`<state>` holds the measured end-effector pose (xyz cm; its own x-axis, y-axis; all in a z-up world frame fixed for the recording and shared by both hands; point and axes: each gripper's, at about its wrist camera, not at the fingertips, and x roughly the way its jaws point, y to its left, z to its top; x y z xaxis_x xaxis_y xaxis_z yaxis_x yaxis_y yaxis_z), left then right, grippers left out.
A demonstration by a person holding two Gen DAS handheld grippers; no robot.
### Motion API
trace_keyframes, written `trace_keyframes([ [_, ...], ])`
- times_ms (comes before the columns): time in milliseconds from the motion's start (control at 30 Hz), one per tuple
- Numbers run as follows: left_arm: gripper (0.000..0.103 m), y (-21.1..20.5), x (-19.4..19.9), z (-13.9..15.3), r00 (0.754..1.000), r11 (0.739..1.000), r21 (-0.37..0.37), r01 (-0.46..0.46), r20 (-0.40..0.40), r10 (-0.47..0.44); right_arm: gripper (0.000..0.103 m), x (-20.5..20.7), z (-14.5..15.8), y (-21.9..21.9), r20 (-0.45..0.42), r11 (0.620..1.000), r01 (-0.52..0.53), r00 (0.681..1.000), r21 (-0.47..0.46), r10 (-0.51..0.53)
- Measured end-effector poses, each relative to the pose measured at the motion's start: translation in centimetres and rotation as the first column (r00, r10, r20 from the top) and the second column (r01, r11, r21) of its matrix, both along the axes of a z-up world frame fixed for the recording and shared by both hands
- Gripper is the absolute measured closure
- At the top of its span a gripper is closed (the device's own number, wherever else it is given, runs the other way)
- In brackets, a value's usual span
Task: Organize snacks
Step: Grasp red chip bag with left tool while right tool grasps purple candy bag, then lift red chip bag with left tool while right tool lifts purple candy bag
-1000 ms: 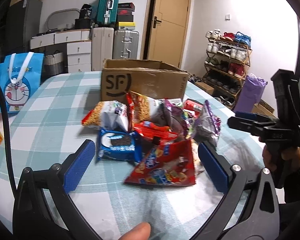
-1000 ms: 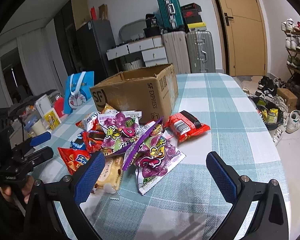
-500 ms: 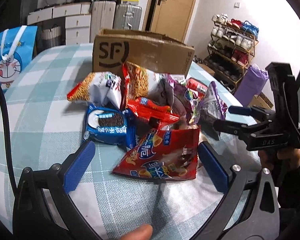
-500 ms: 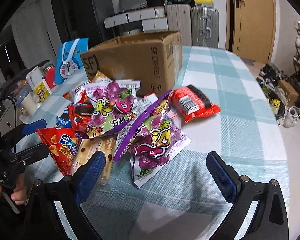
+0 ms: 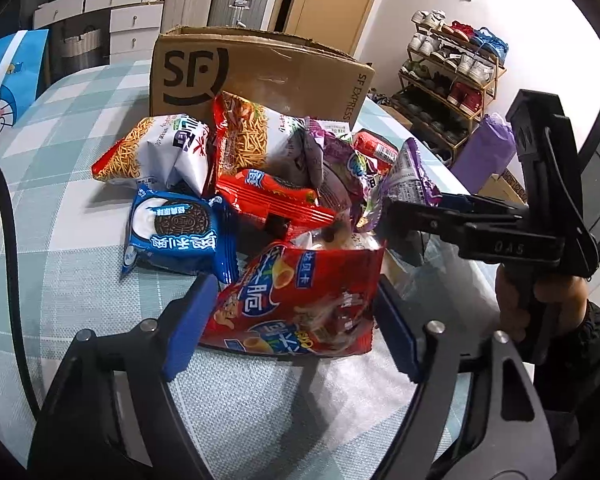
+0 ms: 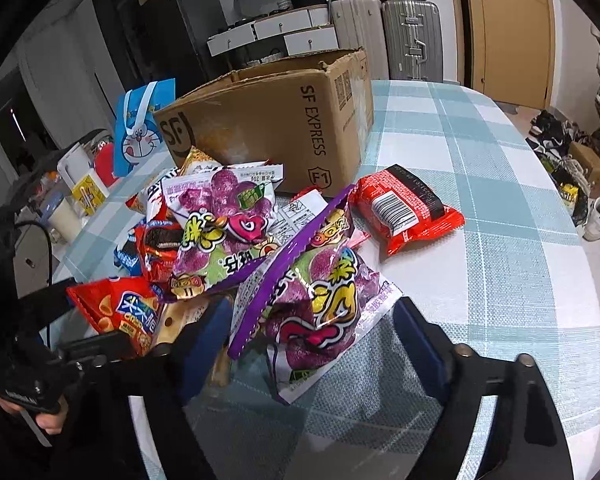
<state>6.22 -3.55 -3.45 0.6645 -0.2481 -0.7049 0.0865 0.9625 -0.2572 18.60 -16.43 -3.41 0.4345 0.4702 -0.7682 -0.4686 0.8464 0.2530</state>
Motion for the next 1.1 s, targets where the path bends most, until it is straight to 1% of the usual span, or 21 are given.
trace_keyframes([
  [33,0.028,-0.2,0.0,-0.1,1.0,1.0,0.001,-0.001,0.003,0.001,0.025,0.1,-0.1,-0.1,-0.007,1.0,0.0,1.0,0.006,0.0],
  [67,0.034,0.0,-0.3,0.0,1.0,1.0,0.003,-0.004,0.002,0.004,0.027,0.1,-0.1,-0.1,-0.018,1.0,-0.005,1.0,0.018,0.006],
  [100,0.04,0.2,-0.7,0.1,1.0,1.0,0.003,-0.008,0.0,0.008,0.033,0.0,-0.1,-0.1,-0.023,1.0,-0.012,1.0,0.027,0.012],
  [133,0.043,0.2,-0.8,0.1,1.0,1.0,-0.002,-0.008,-0.004,0.008,0.038,-0.1,0.0,0.0,-0.023,0.999,-0.018,1.0,0.035,0.019],
  [233,0.047,0.3,-1.0,0.1,1.0,1.0,-0.009,-0.002,0.0,0.002,0.042,-0.6,0.2,-0.1,-0.011,0.999,-0.025,1.0,0.048,0.025],
  [267,0.053,0.2,-1.2,0.2,1.0,1.0,-0.012,0.005,0.005,-0.005,0.043,-0.8,0.2,-0.3,-0.007,0.998,-0.025,1.0,0.059,0.025],
  [300,0.056,0.2,-1.2,0.3,1.0,1.0,-0.011,0.01,0.012,-0.01,0.044,-1.0,0.3,-0.4,-0.003,0.997,-0.022,1.0,0.068,0.022],
  [400,0.057,-0.3,-1.4,0.4,0.999,1.0,0.012,0.023,0.024,-0.024,0.046,-1.5,0.4,-1.0,0.01,0.996,-0.012,1.0,0.085,0.011],
  [533,0.06,-0.7,-1.6,0.6,0.998,0.999,0.007,0.046,0.035,-0.046,0.051,-2.2,0.8,-1.9,0.028,0.995,-0.001,1.0,0.105,-0.001],
  [600,0.062,-0.3,-1.9,0.9,0.998,0.999,0.004,0.046,0.043,-0.046,0.051,-2.5,1.1,-2.3,0.045,0.993,-0.003,0.999,0.114,-0.002],
  [733,0.062,0.0,-2.2,1.2,0.997,0.999,-0.009,0.046,0.057,-0.045,0.051,-3.2,1.9,-2.7,0.07,0.992,-0.011,0.998,0.129,0.002],
  [867,0.063,-0.2,-2.7,1.4,0.997,0.999,-0.003,0.045,0.068,-0.045,0.052,-3.6,2.5,-2.8,0.096,0.99,-0.022,0.995,0.138,0.008],
  [933,0.063,0.0,-3.1,1.5,0.996,0.999,-0.014,0.047,0.075,-0.046,0.052,-3.8,2.8,-2.9,0.108,0.989,-0.024,0.994,0.146,0.009],
  [1100,0.064,0.4,-3.8,2.6,0.993,0.999,-0.028,0.04,0.11,-0.036,0.052,-4.4,3.8,-3.0,0.138,0.984,-0.043,0.99,0.172,0.019],
])
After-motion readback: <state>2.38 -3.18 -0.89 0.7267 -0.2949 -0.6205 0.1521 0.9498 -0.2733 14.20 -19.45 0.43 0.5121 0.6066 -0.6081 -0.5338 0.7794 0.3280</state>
